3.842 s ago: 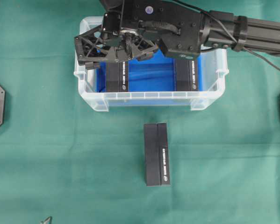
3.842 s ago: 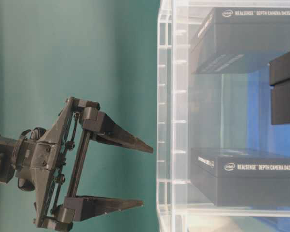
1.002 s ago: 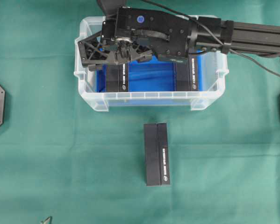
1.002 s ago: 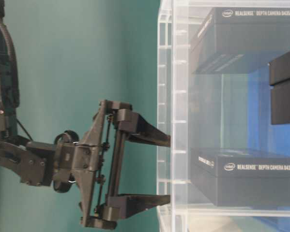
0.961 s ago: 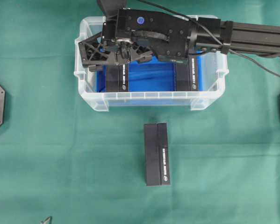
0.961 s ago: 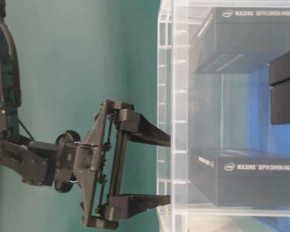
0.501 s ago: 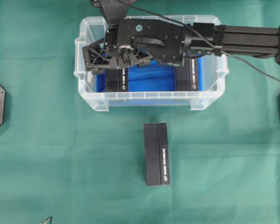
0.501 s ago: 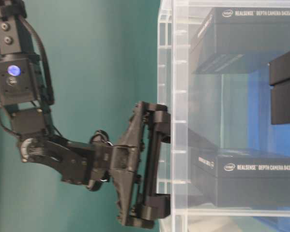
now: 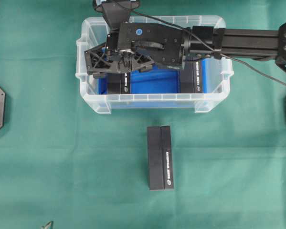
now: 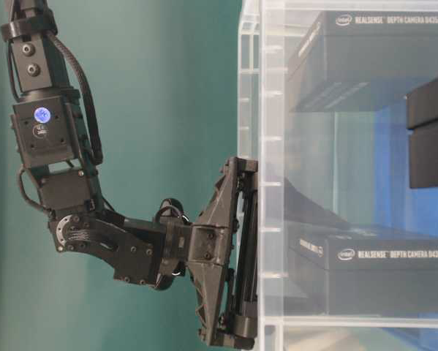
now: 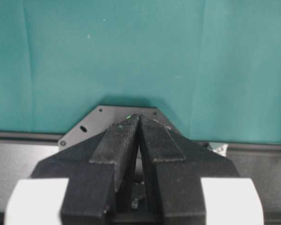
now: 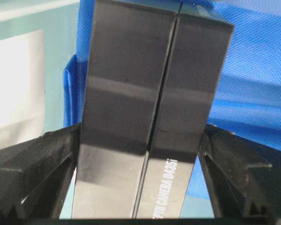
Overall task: Take the box out of the case with the right arm.
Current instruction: 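Close the right gripper on the left black box, then lift the left black box up out of the case with the right gripper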
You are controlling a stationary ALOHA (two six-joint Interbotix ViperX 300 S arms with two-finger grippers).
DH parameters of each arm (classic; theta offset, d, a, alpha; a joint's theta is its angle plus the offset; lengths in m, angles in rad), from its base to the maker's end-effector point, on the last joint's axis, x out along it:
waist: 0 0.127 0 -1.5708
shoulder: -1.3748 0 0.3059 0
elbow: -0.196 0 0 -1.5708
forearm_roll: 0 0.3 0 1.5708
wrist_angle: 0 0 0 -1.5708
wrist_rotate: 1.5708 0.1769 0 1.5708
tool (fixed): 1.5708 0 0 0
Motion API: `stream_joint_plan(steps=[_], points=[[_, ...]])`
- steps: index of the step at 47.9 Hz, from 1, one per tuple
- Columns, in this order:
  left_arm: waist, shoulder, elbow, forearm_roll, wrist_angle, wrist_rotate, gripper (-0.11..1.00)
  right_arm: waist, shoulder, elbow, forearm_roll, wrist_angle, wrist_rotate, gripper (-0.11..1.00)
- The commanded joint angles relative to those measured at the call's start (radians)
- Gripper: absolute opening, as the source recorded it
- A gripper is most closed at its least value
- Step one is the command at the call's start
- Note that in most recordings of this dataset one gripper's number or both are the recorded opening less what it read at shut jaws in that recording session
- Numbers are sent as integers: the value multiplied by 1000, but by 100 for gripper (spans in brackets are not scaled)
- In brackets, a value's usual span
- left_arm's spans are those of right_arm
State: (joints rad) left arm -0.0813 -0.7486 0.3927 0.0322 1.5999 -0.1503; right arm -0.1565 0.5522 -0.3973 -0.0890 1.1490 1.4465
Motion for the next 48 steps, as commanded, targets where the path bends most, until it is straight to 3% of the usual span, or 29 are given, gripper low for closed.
stream_joint_plan(steps=[1, 16, 22, 48], points=[[-2, 3, -28, 2, -2, 2, 0, -3, -15, -11, 5, -5, 3, 93], [-2, -3, -26, 2, -2, 0, 0, -2, -9, -12, 32, 12, 18, 90], [-2, -3, -26, 2, -2, 0, 0, -3, -9, -11, 29, 35, 21, 71], [-2, -5, -26, 2, -2, 2, 0, 0, -8, -26, 18, 44, 20, 69]])
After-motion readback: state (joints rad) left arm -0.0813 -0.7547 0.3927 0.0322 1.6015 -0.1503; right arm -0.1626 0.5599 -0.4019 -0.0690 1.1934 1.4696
